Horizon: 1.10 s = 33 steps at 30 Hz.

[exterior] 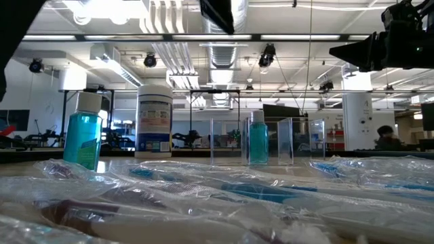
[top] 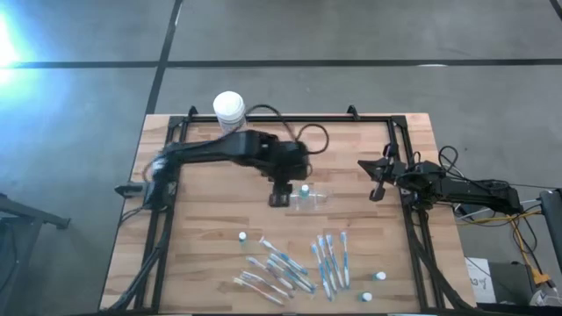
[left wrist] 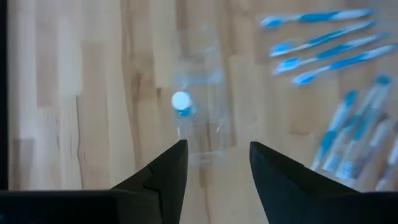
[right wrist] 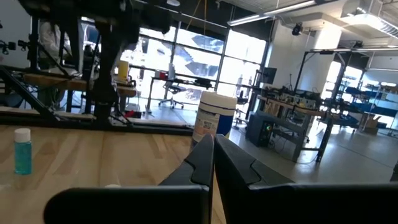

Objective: Pick & Place toothbrushing station
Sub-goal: Put the blue mouthwash into the transparent organizer

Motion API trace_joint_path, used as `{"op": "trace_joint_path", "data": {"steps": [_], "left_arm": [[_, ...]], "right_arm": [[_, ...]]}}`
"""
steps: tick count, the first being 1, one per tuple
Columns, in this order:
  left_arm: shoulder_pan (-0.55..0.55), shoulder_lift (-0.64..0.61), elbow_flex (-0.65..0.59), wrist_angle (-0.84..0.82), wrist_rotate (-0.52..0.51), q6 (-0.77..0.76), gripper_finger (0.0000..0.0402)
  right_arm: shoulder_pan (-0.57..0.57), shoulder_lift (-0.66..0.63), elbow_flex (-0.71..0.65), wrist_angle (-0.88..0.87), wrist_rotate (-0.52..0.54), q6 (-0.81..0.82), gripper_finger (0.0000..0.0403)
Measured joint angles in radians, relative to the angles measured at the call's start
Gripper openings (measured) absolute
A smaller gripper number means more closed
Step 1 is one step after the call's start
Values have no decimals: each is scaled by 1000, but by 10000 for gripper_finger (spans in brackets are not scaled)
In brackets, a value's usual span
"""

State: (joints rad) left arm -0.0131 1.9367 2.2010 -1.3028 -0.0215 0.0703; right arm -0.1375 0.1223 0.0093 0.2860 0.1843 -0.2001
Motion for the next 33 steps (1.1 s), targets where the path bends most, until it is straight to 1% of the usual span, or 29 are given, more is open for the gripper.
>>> {"op": "trace_joint_path", "data": {"steps": [3,5,7,9,11,14,17,20,23,26,30,33], "left_arm": [[-29,-143,-177,135,2,7,171],[-53,-249,-344,252,15,10,162],[-71,-358,-522,379,65,33,147],[-85,-465,-704,513,115,40,125],[-93,-568,-878,648,140,34,97],[-94,-716,-1107,836,137,7,51],[-93,-857,-1303,1024,121,-25,11],[-87,-987,-1463,1197,95,-87,9],[-86,-1109,-1597,1360,90,-137,13],[-87,-1213,-1728,1529,91,-171,7],[-87,-1300,-1883,1729,79,-198,5],[-87,-1330,-1965,1801,31,-202,3]], "right_arm": [[0,3,0,-2,-2,14,8],[0,6,0,-3,-2,14,8],[0,6,0,-7,-2,15,8],[0,5,0,-13,-2,16,8],[0,6,0,-18,-2,16,8],[0,6,0,-20,-2,16,8],[0,6,0,-20,-2,16,8],[0,6,0,-20,-2,17,8],[0,6,0,-20,-2,17,8],[0,5,0,-19,-2,17,8],[0,5,0,-19,-2,17,8],[0,5,0,-19,-2,17,8]]}}
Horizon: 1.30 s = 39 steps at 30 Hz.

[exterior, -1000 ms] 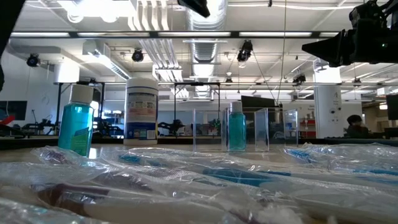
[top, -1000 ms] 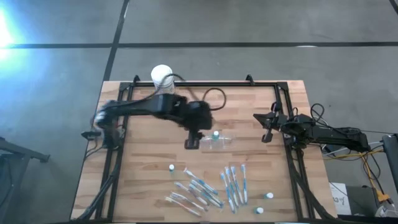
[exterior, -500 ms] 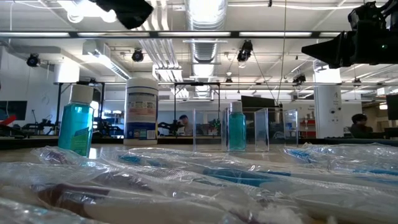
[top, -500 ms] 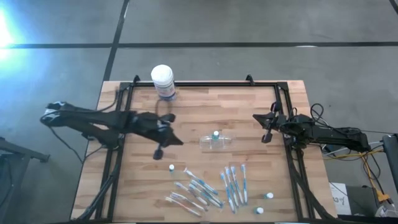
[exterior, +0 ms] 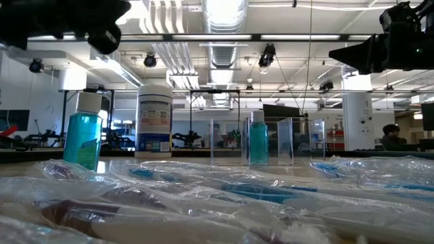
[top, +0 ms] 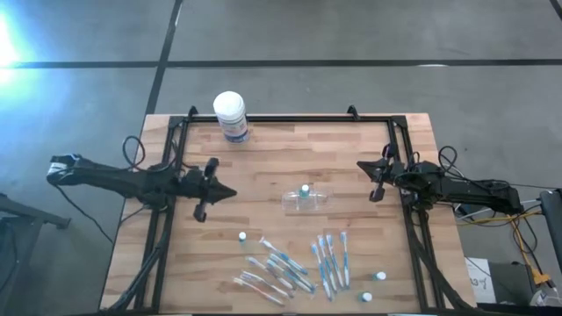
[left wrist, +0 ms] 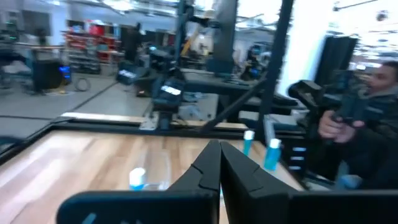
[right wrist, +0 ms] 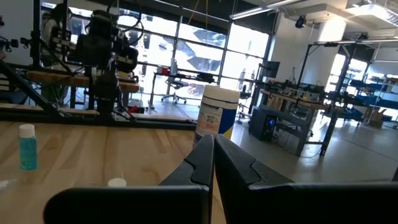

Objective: Pick & Place toothbrushing station
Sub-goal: Put the blue mouthwash into the transparent organizer

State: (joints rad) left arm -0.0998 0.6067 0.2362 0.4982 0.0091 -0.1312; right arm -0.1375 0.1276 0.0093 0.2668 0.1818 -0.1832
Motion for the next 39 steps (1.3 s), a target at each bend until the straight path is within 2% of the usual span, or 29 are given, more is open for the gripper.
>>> {"op": "trace_joint_path", "data": {"steps": [5,15,26,33,39], "left_arm": [[0,-30,-85,34,-81,-35,2],[1,-96,-223,131,-88,12,1],[15,-236,-228,97,-87,88,1],[50,-414,-228,-137,-86,111,1],[78,-551,-228,-365,-77,27,1]], "right_arm": [[0,0,0,0,0,0,8],[0,0,0,0,0,0,8],[0,0,0,0,-6,19,8],[0,0,0,-1,-6,19,8],[0,0,0,-1,-6,18,8]]}}
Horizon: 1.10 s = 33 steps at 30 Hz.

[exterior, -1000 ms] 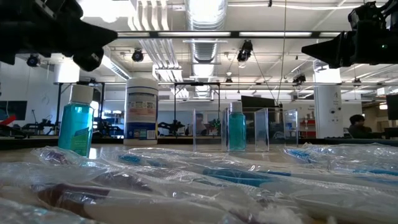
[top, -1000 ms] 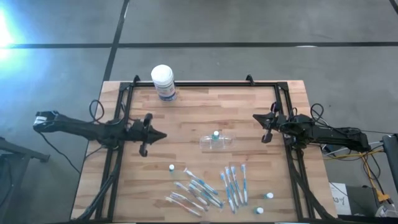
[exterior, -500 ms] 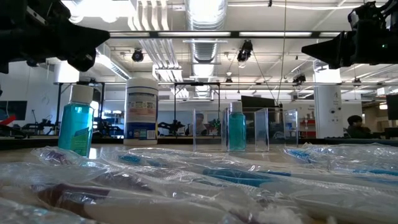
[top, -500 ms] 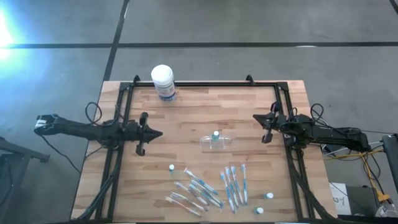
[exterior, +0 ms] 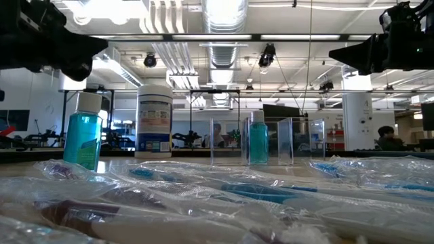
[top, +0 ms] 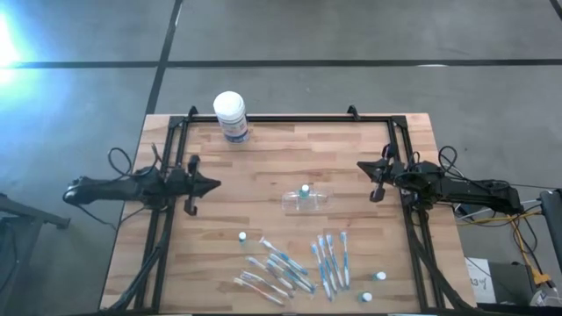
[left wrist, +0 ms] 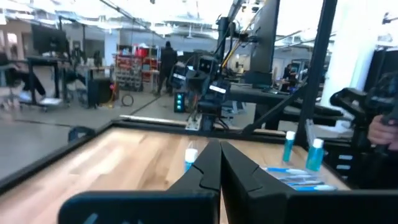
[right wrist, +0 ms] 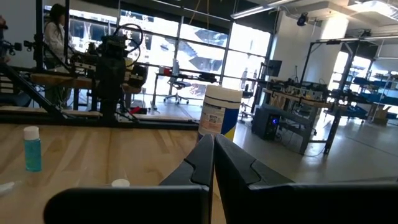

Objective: Pick & Place toothbrushing station
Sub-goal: Put the blue mouthwash into the transparent organizer

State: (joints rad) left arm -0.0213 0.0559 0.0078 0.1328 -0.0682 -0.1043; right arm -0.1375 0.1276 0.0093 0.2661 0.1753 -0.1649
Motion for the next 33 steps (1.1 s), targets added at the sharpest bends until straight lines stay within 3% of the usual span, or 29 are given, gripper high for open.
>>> {"op": "trace_joint_path", "data": {"steps": [5,18,24,27,33], "left_arm": [[0,-56,0,-100,3,-26,1],[0,-50,-1,-89,-26,-43,7],[0,-50,-2,-67,-40,68,16],[0,-50,-2,-66,-40,77,14],[0,-33,-2,-97,-39,76,5]], "right_arm": [[0,0,0,0,0,4,8],[0,5,0,-2,1,55,8],[2,9,3,69,-47,173,8],[2,37,67,24,-78,210,8],[10,205,319,-271,-78,215,8]]}}
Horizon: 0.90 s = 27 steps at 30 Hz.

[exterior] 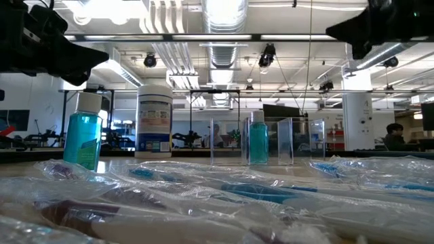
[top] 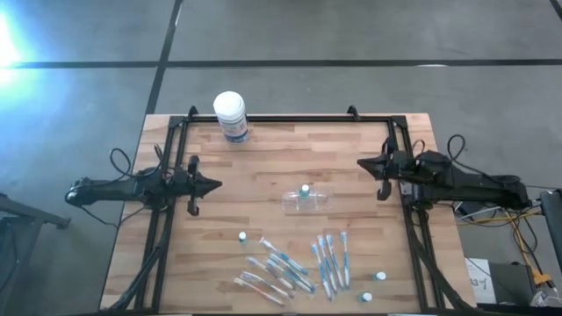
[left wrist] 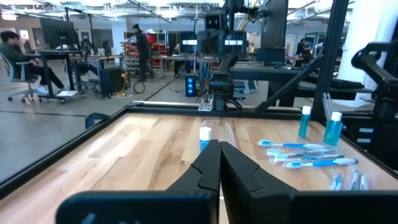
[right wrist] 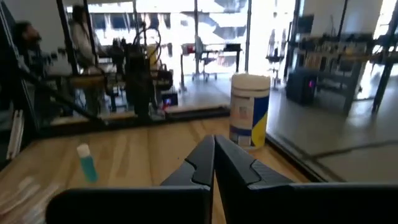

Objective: Pick & Place toothbrushing station
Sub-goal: Put the blue mouthwash into the transparent organizer

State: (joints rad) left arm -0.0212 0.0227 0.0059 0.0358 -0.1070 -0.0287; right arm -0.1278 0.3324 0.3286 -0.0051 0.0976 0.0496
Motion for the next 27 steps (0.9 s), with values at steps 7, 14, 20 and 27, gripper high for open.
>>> {"op": "trace_joint_path", "data": {"steps": [7,14,20,27], "left_arm": [[0,1,8,-8,5,-8,14],[0,1,11,-11,4,-17,8],[0,1,8,-9,5,-31,9],[0,1,22,-9,5,-44,24]], "right_arm": [[100,294,350,-424,-1,58,8],[334,553,698,-917,33,291,8],[595,712,906,-1247,176,687,8],[887,847,1015,-1349,238,1026,9]]}}
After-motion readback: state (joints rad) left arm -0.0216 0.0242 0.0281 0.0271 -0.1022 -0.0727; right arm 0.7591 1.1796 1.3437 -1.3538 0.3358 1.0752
